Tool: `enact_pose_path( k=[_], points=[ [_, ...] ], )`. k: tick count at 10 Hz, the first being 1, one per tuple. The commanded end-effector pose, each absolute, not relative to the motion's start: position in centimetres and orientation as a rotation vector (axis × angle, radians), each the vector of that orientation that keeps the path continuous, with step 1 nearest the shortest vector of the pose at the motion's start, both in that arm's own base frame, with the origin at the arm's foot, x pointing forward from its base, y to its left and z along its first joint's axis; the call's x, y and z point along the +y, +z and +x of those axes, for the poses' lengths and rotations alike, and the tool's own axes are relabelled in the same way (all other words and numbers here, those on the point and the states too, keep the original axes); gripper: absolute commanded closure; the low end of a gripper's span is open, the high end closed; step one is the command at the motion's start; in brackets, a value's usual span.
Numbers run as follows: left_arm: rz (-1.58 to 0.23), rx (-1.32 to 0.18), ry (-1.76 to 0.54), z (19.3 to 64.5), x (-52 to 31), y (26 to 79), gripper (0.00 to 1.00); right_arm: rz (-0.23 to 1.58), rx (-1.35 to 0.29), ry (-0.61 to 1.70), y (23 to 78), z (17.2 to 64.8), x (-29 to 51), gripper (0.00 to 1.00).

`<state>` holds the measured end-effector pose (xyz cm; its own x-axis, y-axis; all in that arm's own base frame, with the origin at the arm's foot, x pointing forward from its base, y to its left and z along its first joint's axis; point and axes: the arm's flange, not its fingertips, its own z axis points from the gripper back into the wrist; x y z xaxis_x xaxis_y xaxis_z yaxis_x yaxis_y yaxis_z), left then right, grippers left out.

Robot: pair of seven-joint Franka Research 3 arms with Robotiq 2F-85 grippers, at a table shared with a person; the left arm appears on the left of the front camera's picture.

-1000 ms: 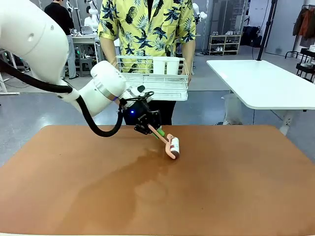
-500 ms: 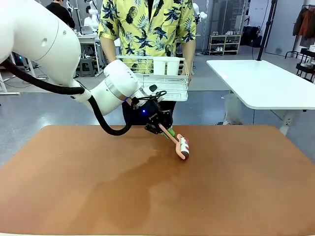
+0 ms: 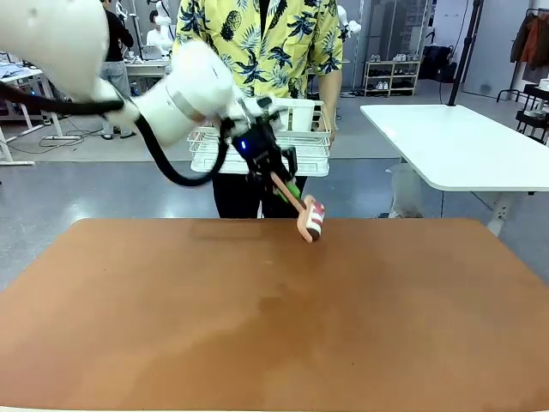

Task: Clean the table.
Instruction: Clean the table with the Lint Roller when the human lifts the Dish drying rack.

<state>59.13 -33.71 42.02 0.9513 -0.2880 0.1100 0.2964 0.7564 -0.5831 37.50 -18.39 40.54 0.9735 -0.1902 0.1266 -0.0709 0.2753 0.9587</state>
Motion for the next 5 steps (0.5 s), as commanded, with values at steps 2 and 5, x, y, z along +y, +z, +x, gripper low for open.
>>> enact_pose_path(
  k=[2,5],
  points=[
    [-0.542,0.069,-0.270,59.1,-31.6,45.2,0.79,1.299,-0.242,-0.073,40.9,37.4,-18.4,0.00],
    [-0.359,0.006,-0.267,58.0,-29.3,47.0,0.79,1.299,-0.242,-0.073,40.9,37.4,-18.4,0.00]
  ],
)
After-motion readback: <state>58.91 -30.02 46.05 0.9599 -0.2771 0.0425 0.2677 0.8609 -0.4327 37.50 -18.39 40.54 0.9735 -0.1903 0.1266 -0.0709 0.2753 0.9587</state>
